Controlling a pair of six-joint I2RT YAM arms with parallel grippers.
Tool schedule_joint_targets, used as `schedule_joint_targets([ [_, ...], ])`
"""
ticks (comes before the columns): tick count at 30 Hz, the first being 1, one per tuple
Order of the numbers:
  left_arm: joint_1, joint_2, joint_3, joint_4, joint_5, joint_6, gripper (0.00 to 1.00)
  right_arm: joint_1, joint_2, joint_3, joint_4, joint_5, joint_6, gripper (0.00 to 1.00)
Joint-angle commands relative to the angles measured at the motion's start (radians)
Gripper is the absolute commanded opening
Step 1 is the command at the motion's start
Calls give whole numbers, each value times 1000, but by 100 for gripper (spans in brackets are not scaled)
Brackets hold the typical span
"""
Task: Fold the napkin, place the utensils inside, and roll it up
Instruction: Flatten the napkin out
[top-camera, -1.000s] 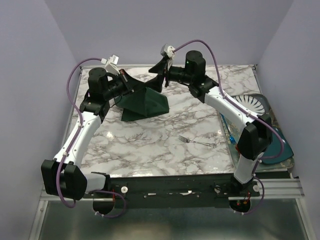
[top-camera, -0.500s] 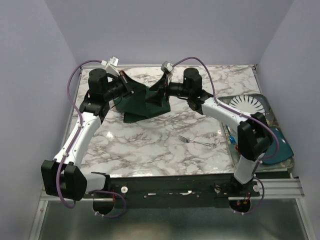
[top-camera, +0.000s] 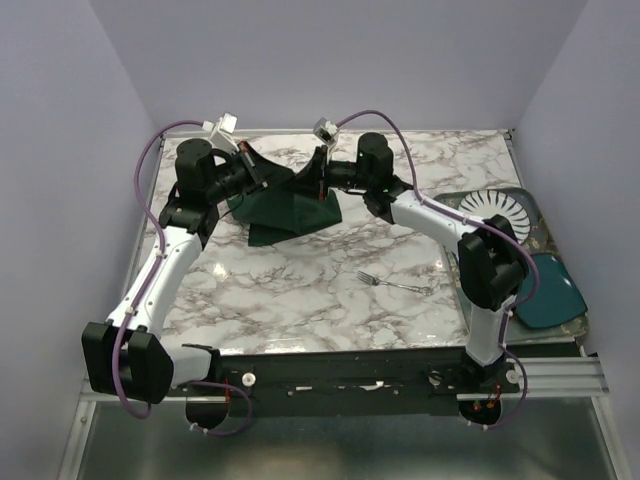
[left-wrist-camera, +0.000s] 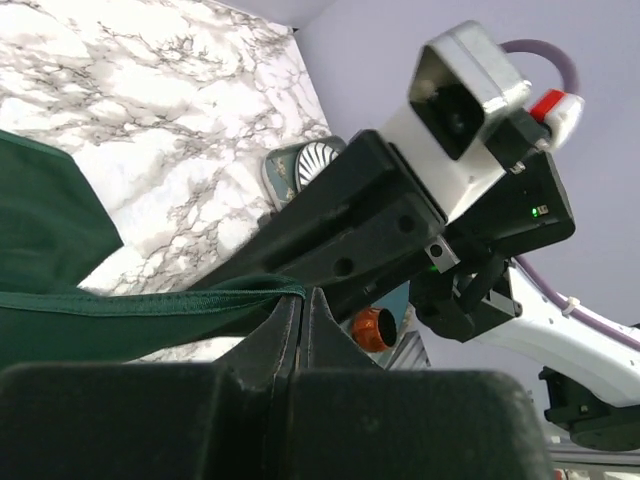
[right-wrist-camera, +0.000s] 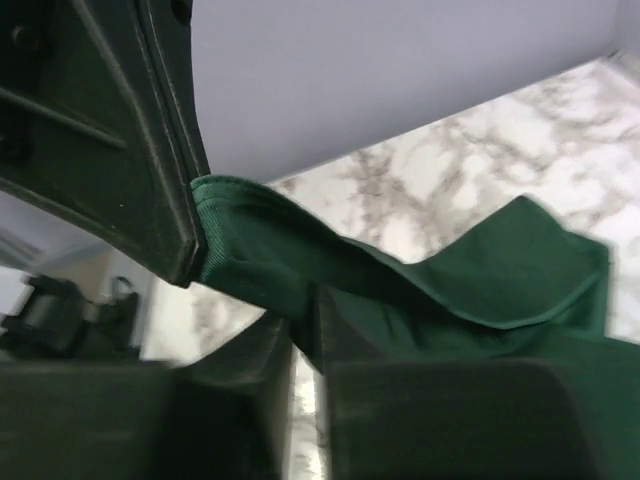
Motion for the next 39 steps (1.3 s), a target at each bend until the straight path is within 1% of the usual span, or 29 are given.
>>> schedule_joint_targets([
  [1,-3,-44,-12,30,5,20,30,11,-58,-127,-19,-4,45,1],
  [2,-3,-59,-14,-8,-32,50,40,11,-83,-168,-22,9,52,1],
  [3,-3,-76,-12,-41,-75,80,47,12,-112,-220,-20,11,57,1],
  [4,-3,-102,-6,-131,-192,139,55,12,-153,-262,-36,-18,51,1],
  [5,0,-108,14,-179,-249,156,58,17,-175,-338,-63,-23,28,1],
  [6,11,-108,21,-225,-299,167,59,29,-192,-372,-100,-13,5,1],
  [7,19,-99,28,-296,-390,173,61,35,-209,-406,-159,2,-16,0],
  [8,26,-93,20,-314,-412,178,65,38,-235,-478,-175,6,-49,1],
  [10,39,-53,-8,-302,-440,177,74,46,-256,-546,-189,22,-54,0],
  [12,43,2,-35,-299,-459,161,74,46,-287,-636,-195,30,-69,0],
  [13,45,77,-35,-306,-465,163,74,48,-295,-662,-198,63,-72,0],
  [15,43,163,-12,-319,-489,167,68,46,-293,-695,-224,86,-80,1],
  [16,40,253,-3,-319,-506,178,64,48,-292,-703,-237,88,-81,1],
  [17,33,302,44,-343,-535,181,63,46,-292,-713,-234,94,-75,1],
  [18,31,348,73,-369,-607,186,62,46,-292,-722,-226,99,-69,1],
  [19,28,431,92,-380,-650,192,61,48,-295,-739,-208,102,-63,1],
  [21,25,513,168,-406,-701,193,53,48,-298,-744,-204,111,-57,1],
  [22,23,584,198,-432,-716,204,47,48,-306,-747,-200,112,-55,1],
  [23,17,614,246,-438,-741,204,46,46,-309,-747,-198,114,-54,1],
  [25,16,675,274,-437,-805,200,46,48,-312,-747,-198,125,-55,1],
  [29,5,726,311,-425,-876,189,46,46,-321,-753,-200,128,-55,1],
  [35,-21,766,322,-392,-913,184,45,46,-312,-770,-168,111,-29,1],
  [39,-41,791,336,-388,-946,184,48,46,-306,-773,-157,105,-21,1],
])
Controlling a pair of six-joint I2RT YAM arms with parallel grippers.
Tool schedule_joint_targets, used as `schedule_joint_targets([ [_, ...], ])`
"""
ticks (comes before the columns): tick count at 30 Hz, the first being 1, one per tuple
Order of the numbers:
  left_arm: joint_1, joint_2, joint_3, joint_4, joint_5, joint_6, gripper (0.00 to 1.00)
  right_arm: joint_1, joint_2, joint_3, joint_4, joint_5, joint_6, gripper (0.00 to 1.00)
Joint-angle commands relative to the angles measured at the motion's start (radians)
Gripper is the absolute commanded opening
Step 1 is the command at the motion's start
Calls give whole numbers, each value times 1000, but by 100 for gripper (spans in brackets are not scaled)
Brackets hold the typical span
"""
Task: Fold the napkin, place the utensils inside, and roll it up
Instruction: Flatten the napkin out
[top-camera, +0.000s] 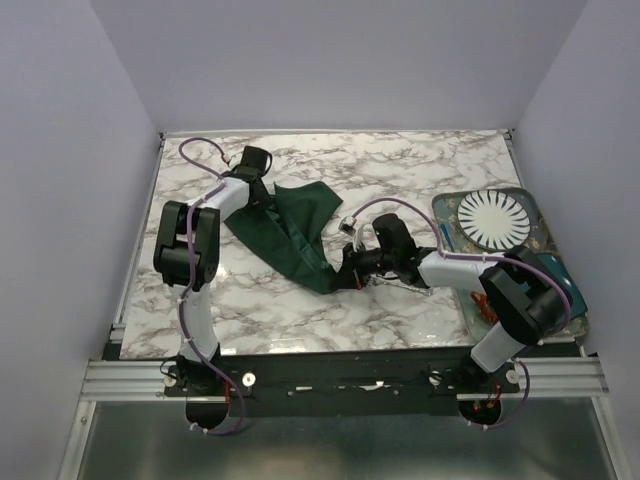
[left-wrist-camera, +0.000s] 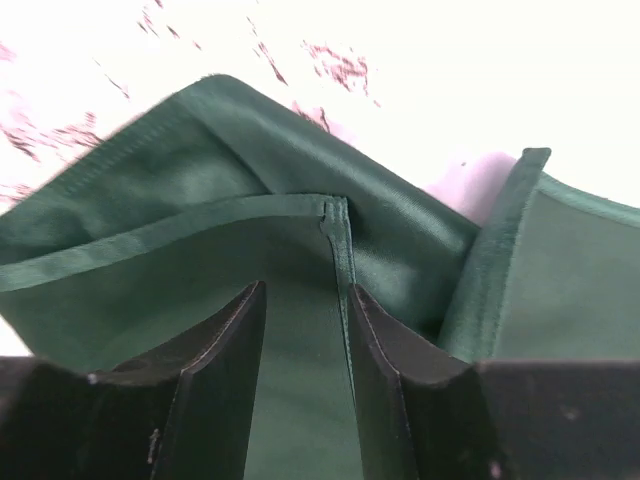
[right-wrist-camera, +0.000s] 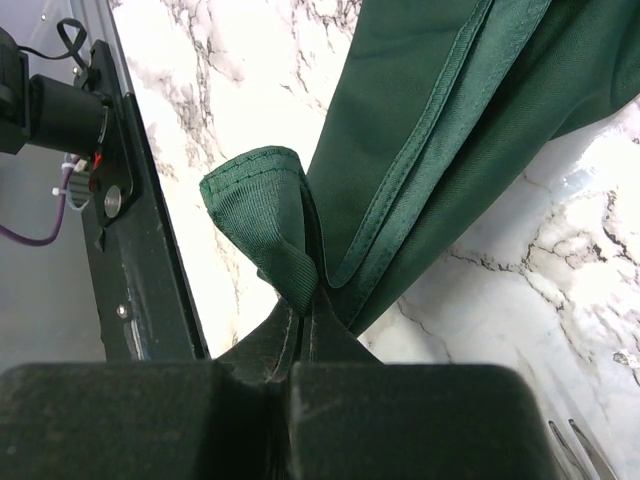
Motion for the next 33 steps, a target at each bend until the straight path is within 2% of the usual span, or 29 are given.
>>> schedule_joint_targets([
  [1,-26,52,33,10,-97,4,49,2,-7,-15,39,4,20,1],
  [8,-48,43,27,42,-131,23,50,3,3,-7,39,-2,20,1],
  [12,-54,37,20,64,-139,15,54,2,6,-7,45,-8,26,1],
  [16,-54,89,74,-16,-174,10,52,2,-5,-10,45,-6,28,1],
  [24,-60,117,94,-24,-171,18,46,2,-16,-13,46,4,26,1],
  [28,-62,95,93,-31,-189,26,27,2,-22,-7,30,15,20,1],
  [31,-62,69,86,-31,-197,41,17,2,-30,11,-2,40,9,1],
  [33,-63,32,80,-31,-198,52,14,2,-42,30,-27,64,-3,0],
])
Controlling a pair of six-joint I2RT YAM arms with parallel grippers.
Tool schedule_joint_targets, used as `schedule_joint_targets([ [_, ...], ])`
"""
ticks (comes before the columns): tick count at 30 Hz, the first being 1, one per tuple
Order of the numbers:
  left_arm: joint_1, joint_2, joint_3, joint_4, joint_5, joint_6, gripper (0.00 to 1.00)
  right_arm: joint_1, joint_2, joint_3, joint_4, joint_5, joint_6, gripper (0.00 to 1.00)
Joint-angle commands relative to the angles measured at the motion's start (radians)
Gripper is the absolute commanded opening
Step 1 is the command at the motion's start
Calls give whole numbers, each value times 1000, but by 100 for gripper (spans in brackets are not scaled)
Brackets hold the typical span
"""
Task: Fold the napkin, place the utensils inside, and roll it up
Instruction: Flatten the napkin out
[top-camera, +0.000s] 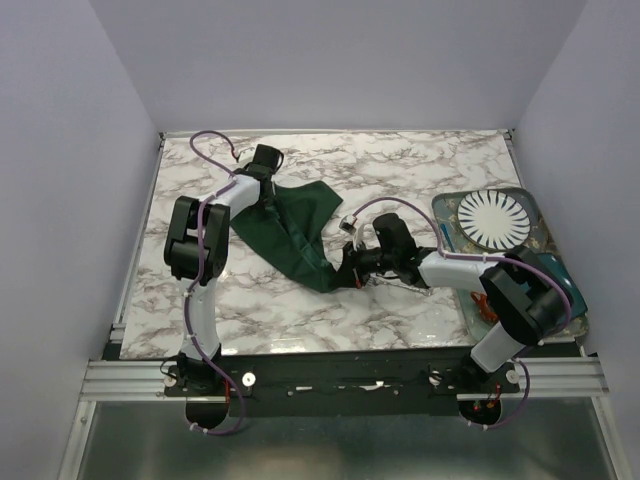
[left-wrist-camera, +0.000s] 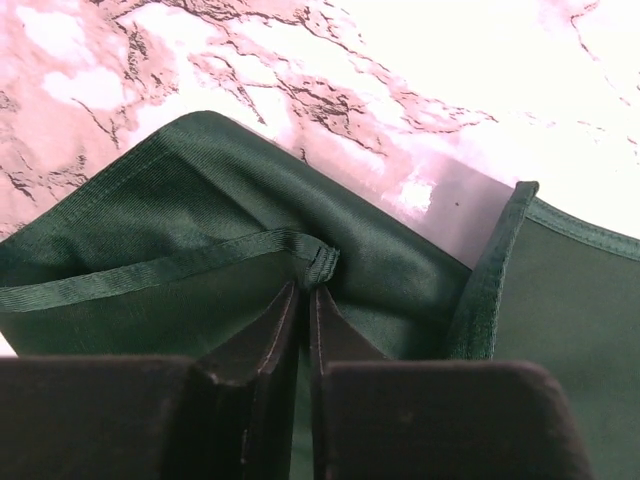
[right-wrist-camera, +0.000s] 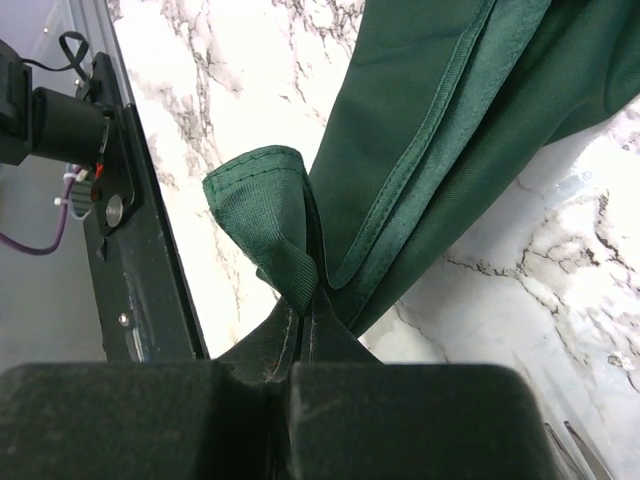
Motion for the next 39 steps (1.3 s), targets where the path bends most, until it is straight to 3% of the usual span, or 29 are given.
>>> schedule_joint_targets([
  [1,-6,-77,-5,-23,-50,26,13,2,-50,37,-66,70,-30,0],
  [6,-7,-215,-11,-23,-42,69,8,3,-113,99,-174,207,-82,1],
  [9,-6,-292,-8,-16,3,102,15,2,-151,168,-262,269,-128,1],
  [12,-3,-352,-5,-14,54,118,10,2,-191,234,-343,304,-157,1],
  [13,0,-367,-2,-26,59,118,0,2,-211,253,-374,313,-163,1],
  [17,10,-525,12,-29,57,128,0,0,-317,346,-450,395,-224,1],
  [22,23,-706,159,-91,-13,165,0,0,-345,668,-676,436,-337,1],
  [27,26,-927,286,-57,9,230,0,8,-400,894,-776,277,-346,1],
  [32,25,-1157,259,49,105,288,0,115,-495,983,-790,114,-317,1],
  [35,26,-1250,215,67,106,297,0,187,-535,957,-727,-7,-230,1],
  [39,25,-1306,173,23,36,287,0,198,-569,792,-569,-169,6,1],
])
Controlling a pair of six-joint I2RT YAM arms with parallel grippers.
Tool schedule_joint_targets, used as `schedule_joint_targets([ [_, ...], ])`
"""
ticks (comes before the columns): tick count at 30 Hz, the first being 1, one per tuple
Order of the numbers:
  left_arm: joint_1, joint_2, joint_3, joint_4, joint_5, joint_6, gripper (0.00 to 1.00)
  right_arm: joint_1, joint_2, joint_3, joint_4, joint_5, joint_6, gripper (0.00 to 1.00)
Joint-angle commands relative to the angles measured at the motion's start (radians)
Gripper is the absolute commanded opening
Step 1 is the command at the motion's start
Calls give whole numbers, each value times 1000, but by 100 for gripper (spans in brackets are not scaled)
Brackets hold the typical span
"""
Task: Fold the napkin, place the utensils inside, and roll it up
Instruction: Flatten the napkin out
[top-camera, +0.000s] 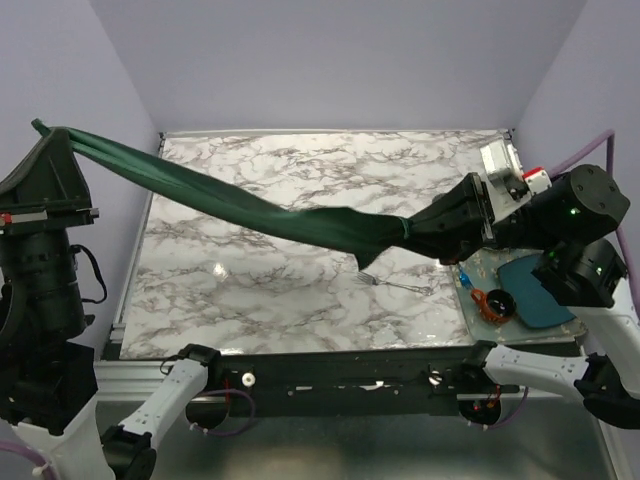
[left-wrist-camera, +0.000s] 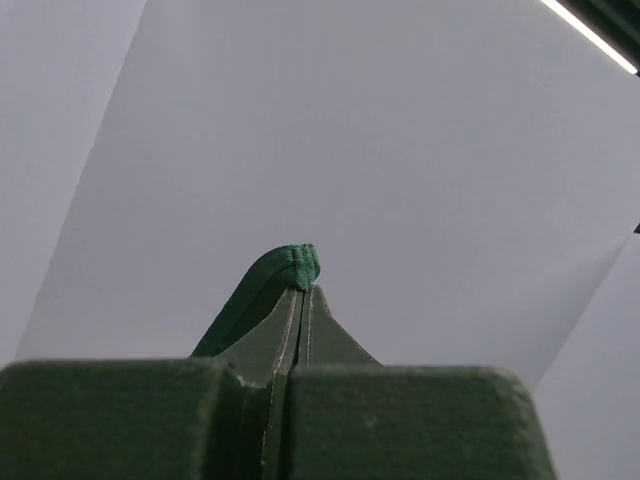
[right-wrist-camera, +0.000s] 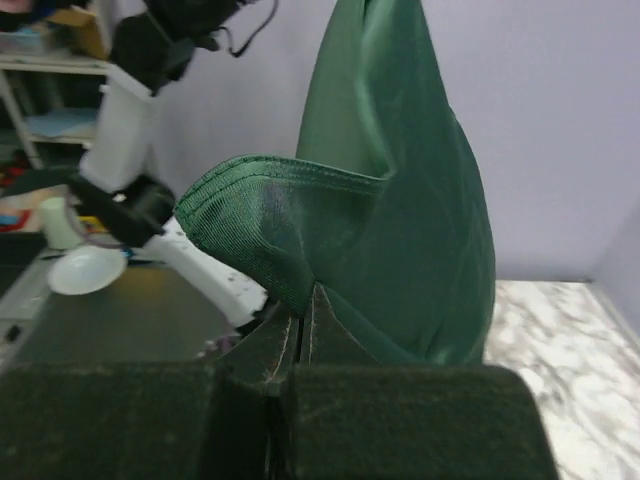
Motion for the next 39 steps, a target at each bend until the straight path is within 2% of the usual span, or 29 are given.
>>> schedule_joint_targets([
  [1,4,0,-107,-63,-54,17,0,14,0,-166,122,-205,264,1],
  [5,4,67,-156,-109,-250,11,0,11,0,-254,155,-61,335,0],
  [6,4,99,-158,-120,-272,16,0,0,8,-261,149,34,374,0],
  [10,5,309,-170,-131,-350,40,0,-212,163,-295,133,58,487,0],
  [13,57,516,-122,-150,-280,2,0,-322,329,-228,77,38,520,1],
  [14,70,624,-107,-161,-266,-15,0,-339,447,-191,76,26,520,0],
  [15,93,679,-90,-152,-263,-13,0,-351,498,-168,70,38,525,1],
  [16,114,732,-70,-150,-196,-15,0,-380,558,-148,72,29,525,2],
  [17,131,853,-37,-173,-148,-12,0,-392,663,-127,82,28,524,9],
  [18,140,912,6,-163,-151,32,0,-405,728,-79,86,59,530,24],
  [19,156,978,46,-170,-140,45,0,-443,788,-49,96,36,527,24],
  [20,171,1112,92,-216,-133,55,0,-458,843,-15,112,35,513,25],
  [21,180,1173,179,-229,-148,74,4,-474,962,90,93,73,493,36],
  [22,197,1225,221,-238,-159,89,12,-500,1006,143,74,77,464,40],
  [23,202,1300,261,-252,-160,98,27,-503,1046,200,-13,126,429,49],
  [24,205,1316,308,-253,-154,108,34,-503,1090,241,-70,196,334,64],
  [25,205,1317,313,-255,-159,114,39,-502,1106,304,-124,203,295,67],
  [26,202,1281,297,-229,-163,114,52,-503,1101,302,-210,219,271,69],
  [30,203,1180,196,-213,-147,71,58,-482,961,69,-172,346,195,84],
  [32,202,1132,156,-241,-101,1,70,-478,928,-3,-161,343,189,84],
  [33,200,1112,81,-235,0,-16,70,-478,925,-16,-166,303,201,84],
  [35,193,1051,-2,-227,39,-76,67,-462,902,-46,-172,295,221,86],
  [36,190,1029,-110,-206,82,-96,67,-451,894,-80,-168,303,226,86],
  [37,191,1008,-169,-181,176,-118,67,-430,888,-96,-160,309,229,84],
  [39,190,953,-307,-138,238,-173,63,-411,888,-114,-154,297,240,79],
])
